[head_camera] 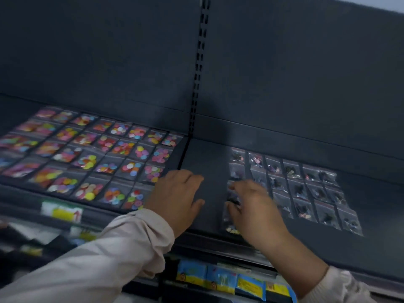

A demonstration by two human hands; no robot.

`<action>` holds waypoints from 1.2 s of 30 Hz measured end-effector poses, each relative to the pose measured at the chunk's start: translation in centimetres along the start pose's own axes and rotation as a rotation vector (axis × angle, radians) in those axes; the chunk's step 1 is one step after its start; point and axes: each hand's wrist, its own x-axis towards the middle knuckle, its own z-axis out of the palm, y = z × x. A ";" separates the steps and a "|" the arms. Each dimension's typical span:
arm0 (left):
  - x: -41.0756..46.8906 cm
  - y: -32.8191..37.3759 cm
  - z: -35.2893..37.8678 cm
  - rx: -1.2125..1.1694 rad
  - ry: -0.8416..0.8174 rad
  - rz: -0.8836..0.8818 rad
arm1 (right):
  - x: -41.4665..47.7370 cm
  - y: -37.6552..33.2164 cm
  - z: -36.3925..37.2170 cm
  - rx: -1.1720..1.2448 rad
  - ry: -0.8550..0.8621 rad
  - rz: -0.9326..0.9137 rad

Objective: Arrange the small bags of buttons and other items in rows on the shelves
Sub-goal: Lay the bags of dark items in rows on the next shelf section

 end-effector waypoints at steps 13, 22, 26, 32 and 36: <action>-10.2 -8.4 -7.5 0.245 0.119 -0.369 | 1.6 -13.4 2.3 -0.146 -0.239 -0.415; -19.3 -22.5 -14.5 0.309 0.179 -0.512 | 4.5 -30.6 6.8 -0.121 -0.203 -0.550; -22.7 -30.1 -17.9 0.332 0.173 -0.553 | 6.1 -39.0 9.4 -0.093 -0.200 -0.562; -24.4 -38.5 -21.9 0.250 0.183 -0.566 | 8.6 -47.5 11.6 -0.037 -0.219 -0.541; -23.0 -42.4 -23.3 0.185 0.175 -0.587 | 11.8 -50.9 12.5 -0.005 -0.248 -0.497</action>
